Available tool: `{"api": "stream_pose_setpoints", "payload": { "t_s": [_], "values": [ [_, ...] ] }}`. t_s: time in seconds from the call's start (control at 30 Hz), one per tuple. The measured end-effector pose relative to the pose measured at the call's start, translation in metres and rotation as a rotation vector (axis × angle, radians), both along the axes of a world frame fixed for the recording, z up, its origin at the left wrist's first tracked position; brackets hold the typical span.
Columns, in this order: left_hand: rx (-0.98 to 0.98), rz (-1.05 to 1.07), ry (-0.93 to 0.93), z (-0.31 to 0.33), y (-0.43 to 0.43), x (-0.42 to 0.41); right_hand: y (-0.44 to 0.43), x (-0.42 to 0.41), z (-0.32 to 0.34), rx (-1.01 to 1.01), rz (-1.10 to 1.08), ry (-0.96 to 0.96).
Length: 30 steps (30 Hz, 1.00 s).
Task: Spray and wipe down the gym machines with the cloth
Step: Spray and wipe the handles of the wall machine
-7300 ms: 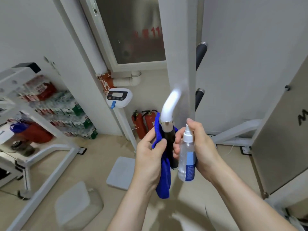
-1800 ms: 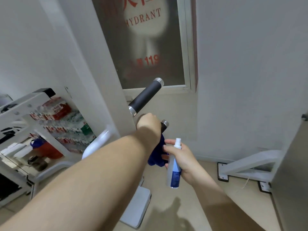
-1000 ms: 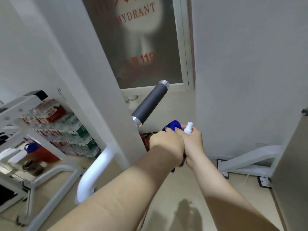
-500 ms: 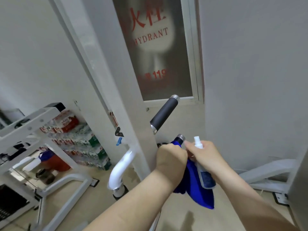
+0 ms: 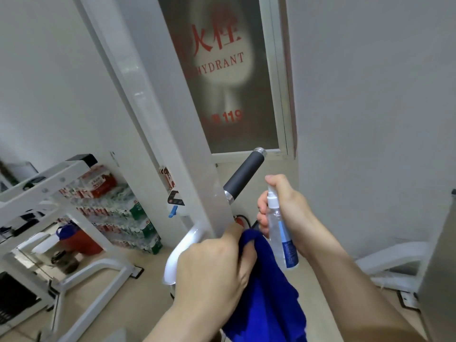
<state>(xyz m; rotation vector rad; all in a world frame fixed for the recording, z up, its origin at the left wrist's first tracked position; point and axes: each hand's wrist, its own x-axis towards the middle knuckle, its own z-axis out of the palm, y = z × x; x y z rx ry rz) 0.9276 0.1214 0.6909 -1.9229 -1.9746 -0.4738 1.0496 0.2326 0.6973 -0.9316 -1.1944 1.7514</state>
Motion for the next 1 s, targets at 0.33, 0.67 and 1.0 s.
{"api": "stream_pose_setpoints", "payload": {
  "t_s": [0.33,0.67,1.0],
  "values": [
    [0.104,-0.191,-1.113,0.063,-0.013,0.013,0.012,-0.003,0.012,0.146,-0.255,-0.058],
    [0.063,-0.284,-0.843,0.071,-0.001,0.014,0.024,0.007,0.021,0.075,-0.306,-0.026],
    [0.236,-0.064,0.079,0.133,0.042,0.029,0.01,0.003,0.03,0.156,0.005,-0.112]
  ]
}}
